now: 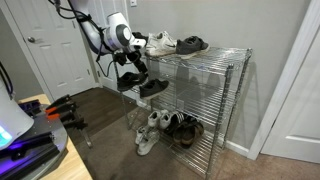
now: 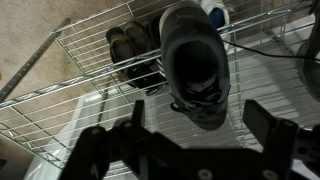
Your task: Remove the right shoe from the second shelf and put it on the top shelf
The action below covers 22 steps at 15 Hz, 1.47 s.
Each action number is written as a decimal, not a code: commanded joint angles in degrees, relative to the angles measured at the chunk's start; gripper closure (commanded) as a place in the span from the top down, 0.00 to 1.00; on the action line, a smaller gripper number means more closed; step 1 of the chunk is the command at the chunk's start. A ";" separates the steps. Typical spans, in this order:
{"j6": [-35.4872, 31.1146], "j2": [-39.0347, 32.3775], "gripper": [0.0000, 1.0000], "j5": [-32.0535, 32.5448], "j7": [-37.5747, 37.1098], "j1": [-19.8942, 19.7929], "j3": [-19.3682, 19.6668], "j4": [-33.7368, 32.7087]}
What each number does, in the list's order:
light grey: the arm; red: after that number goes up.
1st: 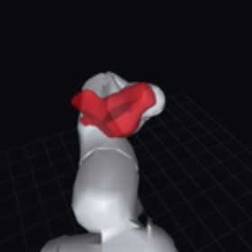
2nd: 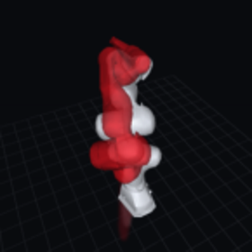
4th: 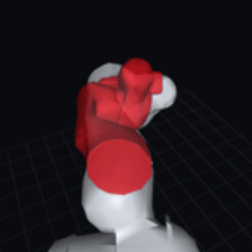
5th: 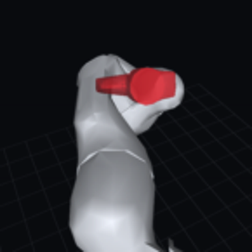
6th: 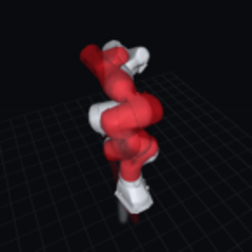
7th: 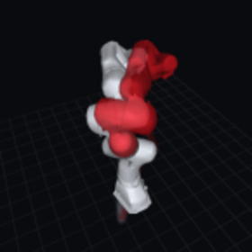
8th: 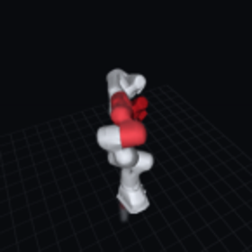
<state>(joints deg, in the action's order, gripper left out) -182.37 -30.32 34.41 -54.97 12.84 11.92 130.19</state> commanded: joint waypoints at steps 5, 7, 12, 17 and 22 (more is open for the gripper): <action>2.63 -8.91 1.00 0.04 -1.93 13.17 10.03 -6.13; 3.79 -11.30 1.00 -0.40 -2.02 14.76 11.19 -7.76; 8.15 -14.96 1.00 -1.66 -0.44 12.20 8.06 -11.23; 8.95 -18.01 1.00 -14.06 8.80 13.67 8.06 -13.11; 8.56 -18.87 1.00 -23.18 14.99 13.08 7.12 -14.14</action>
<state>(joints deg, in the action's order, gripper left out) -174.66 -48.50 16.18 -44.41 26.50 19.70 116.99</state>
